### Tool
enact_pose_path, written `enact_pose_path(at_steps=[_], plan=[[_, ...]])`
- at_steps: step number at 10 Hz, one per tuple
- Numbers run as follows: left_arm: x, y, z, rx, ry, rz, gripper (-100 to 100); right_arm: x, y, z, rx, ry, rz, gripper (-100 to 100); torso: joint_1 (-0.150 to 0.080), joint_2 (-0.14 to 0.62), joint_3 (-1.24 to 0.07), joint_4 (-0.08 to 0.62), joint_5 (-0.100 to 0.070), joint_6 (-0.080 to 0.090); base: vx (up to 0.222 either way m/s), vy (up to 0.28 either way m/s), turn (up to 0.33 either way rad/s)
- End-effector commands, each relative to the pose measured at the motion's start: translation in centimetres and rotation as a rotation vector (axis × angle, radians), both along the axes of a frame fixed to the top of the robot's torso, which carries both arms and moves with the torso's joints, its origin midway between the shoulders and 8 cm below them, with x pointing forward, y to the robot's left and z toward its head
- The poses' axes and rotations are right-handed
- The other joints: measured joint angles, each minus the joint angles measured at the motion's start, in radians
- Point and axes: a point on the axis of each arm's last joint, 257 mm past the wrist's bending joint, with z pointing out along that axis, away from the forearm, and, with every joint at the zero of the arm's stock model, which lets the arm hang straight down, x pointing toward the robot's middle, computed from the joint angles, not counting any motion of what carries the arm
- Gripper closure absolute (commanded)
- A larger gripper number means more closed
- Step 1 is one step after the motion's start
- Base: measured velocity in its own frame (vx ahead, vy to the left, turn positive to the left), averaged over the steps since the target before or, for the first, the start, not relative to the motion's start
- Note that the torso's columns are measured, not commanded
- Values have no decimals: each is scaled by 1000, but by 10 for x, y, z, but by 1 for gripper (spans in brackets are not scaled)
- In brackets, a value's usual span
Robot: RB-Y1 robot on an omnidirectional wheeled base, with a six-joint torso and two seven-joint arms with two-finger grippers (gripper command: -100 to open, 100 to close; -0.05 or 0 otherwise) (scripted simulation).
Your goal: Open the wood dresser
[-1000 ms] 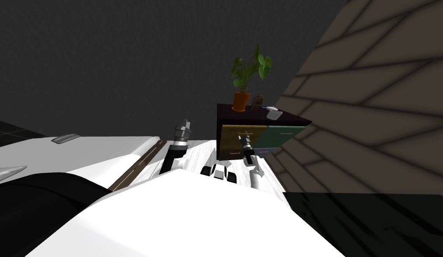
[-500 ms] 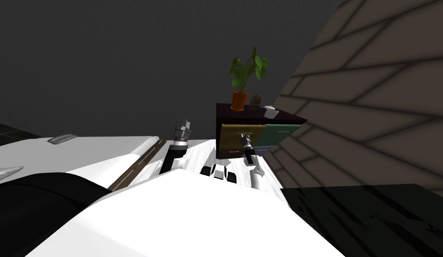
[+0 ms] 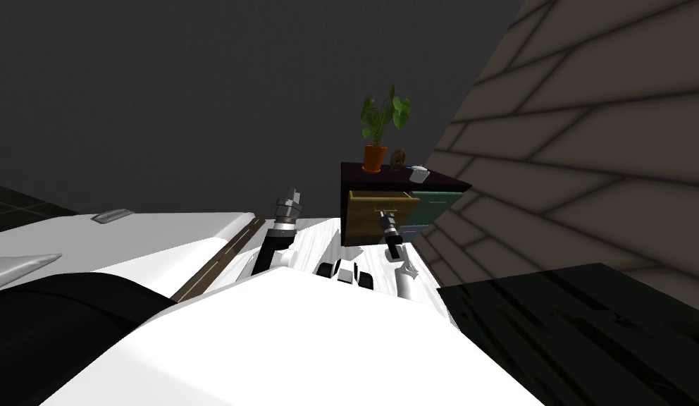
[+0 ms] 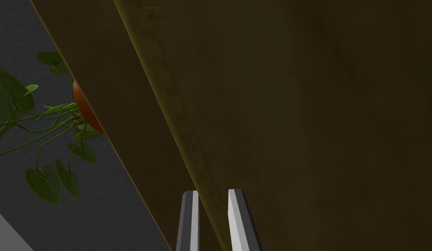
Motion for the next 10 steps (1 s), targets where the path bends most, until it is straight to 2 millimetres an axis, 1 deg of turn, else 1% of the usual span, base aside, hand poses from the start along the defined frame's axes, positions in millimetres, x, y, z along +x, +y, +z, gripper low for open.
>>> enact_pose_path(at_steps=[1,3,4,5,10], plan=[[0,0,0,0,0,0,0,-2,2,-4,3,8,8,100,-1,2,2,-1,-1,-1,-153,-51,-26],[0,0,0,0,0,0,0,-3,4,-5,4,13,16,100,-2,4,3,-1,-2,-1,-203,-37,-33],[0,0,0,0,0,0,0,-2,1,1,0,0,12,100,-1,3,2,-2,-1,-2,-101,-19,-17],[0,0,0,0,0,0,0,9,-1,8,0,9,6,-100,1,-3,-1,1,0,-1,-68,-13,53],[0,0,0,0,0,0,0,35,-6,34,1,10,-13,-100,-1,5,3,3,0,1,-61,-16,41]])
